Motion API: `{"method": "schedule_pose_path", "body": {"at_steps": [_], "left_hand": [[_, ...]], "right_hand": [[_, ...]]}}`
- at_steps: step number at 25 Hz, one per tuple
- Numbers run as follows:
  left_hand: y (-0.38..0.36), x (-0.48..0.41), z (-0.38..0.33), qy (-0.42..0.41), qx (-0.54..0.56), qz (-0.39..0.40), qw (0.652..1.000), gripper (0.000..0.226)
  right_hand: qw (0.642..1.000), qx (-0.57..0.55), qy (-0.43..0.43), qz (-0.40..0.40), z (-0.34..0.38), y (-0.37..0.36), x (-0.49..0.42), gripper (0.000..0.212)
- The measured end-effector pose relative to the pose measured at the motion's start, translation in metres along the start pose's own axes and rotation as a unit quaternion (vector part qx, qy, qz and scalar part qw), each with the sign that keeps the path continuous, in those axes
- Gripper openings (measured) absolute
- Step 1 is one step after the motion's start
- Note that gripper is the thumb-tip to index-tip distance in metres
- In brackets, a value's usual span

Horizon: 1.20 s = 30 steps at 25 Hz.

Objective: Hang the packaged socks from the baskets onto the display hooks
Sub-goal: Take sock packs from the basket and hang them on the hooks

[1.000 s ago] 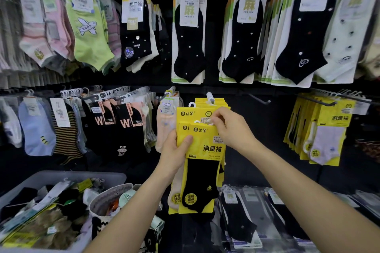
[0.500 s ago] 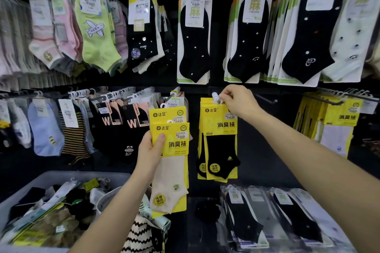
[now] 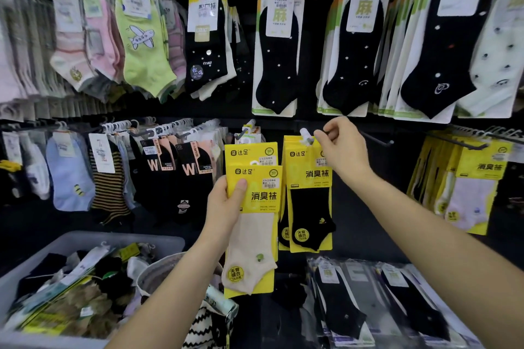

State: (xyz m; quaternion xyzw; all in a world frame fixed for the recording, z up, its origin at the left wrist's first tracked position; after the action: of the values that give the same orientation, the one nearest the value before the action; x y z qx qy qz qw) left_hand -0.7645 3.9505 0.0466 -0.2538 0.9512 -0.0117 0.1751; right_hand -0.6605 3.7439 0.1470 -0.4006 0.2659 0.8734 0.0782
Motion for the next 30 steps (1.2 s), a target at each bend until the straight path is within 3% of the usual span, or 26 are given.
{"method": "schedule_pose_path", "body": {"at_steps": [2,6,13,21,27,30], "left_hand": [[-0.010,0.003,-0.002,0.004,0.020,0.004,1.000,0.006],[-0.032,0.011,-0.005,-0.005,0.029,0.006,1.000,0.006],[-0.050,0.021,-0.002,-0.006,0.017,0.028,0.999,0.010],[-0.059,0.025,0.012,0.012,0.005,0.056,0.998,0.014],[-0.066,0.024,0.019,0.035,0.026,0.067,0.997,0.024],[-0.058,0.021,0.019,0.027,-0.001,0.046,0.999,0.010]], "right_hand": [[0.999,-0.046,0.020,0.004,0.007,0.001,0.021,0.019],[0.990,-0.033,0.035,0.132,0.021,-0.008,0.048,0.024],[0.977,-0.017,0.035,0.212,0.018,0.006,0.049,0.009],[0.971,-0.058,-0.030,0.231,0.006,0.010,0.059,0.009],[0.989,-0.016,-0.014,0.146,0.003,0.015,0.053,0.012],[0.991,0.003,-0.021,0.134,0.000,0.016,0.035,0.014]]}}
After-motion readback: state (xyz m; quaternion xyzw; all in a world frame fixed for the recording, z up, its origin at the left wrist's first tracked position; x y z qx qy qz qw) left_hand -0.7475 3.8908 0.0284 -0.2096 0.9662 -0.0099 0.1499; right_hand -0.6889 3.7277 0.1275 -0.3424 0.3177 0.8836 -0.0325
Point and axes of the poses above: each hand's wrist, its own x-axis away from the middle knuckle, its own y-axis out of the back of the hand, z = x × y, the point moved 3 cm from there along -x, towards the middle knuckle, and after that the axes turned 5 degrees about y, right-handed, at the moved point
